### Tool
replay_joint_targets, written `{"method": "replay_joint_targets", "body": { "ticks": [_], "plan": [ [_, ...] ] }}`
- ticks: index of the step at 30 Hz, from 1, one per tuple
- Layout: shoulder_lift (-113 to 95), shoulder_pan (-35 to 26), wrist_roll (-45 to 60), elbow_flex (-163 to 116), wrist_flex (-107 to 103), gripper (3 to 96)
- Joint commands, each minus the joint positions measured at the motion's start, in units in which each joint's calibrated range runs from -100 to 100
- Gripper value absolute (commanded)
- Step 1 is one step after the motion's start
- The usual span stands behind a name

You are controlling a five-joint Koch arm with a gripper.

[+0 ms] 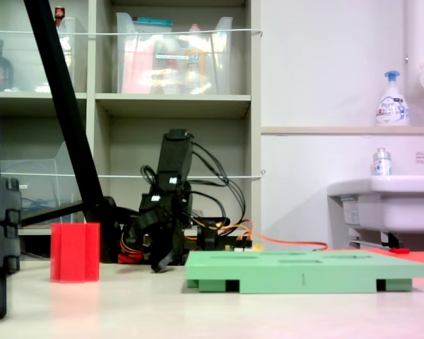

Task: Put the cross columnar block into the corresponding hole

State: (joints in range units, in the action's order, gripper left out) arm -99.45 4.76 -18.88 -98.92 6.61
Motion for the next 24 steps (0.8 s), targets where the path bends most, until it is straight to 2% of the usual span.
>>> {"method": "replay_joint_targets", "body": {
  "ticks": [1,7,14,18,21,24],
  "plan": [
    [-0.5,2.6,-5.8,2.5,-12.1,46.6],
    [-0.5,3.0,-12.6,33.8,-52.0,46.5],
    [1.1,3.0,-17.5,62.7,-74.5,46.5],
    [22.1,3.4,-17.4,84.8,-91.4,45.7],
    [34.9,4.5,-17.3,96.9,-96.6,46.2],
    [39.8,5.0,-15.3,100.6,-96.6,55.1]
  ]
}}
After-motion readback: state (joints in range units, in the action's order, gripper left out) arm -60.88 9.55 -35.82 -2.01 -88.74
